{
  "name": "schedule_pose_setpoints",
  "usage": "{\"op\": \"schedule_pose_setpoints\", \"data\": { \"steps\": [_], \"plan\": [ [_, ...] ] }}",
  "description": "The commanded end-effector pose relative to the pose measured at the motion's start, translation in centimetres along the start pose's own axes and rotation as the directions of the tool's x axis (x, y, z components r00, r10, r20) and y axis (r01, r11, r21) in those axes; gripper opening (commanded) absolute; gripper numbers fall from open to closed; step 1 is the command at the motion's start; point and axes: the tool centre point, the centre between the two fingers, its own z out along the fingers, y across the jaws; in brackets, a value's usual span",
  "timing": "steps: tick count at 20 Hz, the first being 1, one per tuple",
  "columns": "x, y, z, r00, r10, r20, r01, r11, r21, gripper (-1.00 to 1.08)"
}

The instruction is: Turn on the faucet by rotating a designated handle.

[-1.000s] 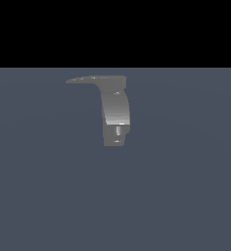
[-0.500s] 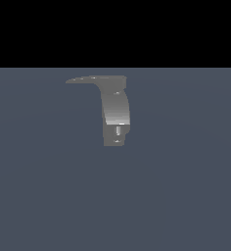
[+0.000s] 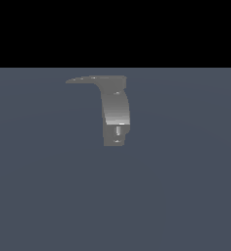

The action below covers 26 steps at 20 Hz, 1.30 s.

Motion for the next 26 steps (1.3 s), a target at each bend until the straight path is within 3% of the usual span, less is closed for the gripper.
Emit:
{"op": "schedule_pose_setpoints", "data": {
  "steps": [1, 13, 26],
  "plan": [
    [0.5, -1.2, 0.8, 0.999, 0.052, 0.002, -0.052, 0.999, 0.0, -1.0],
    [3.8, -6.7, 4.7, 0.957, 0.29, 0.011, -0.29, 0.957, -0.001, -1.0],
    [8.6, -11.4, 8.7, 0.852, 0.523, 0.019, -0.523, 0.852, -0.004, -1.0]
  ]
}}
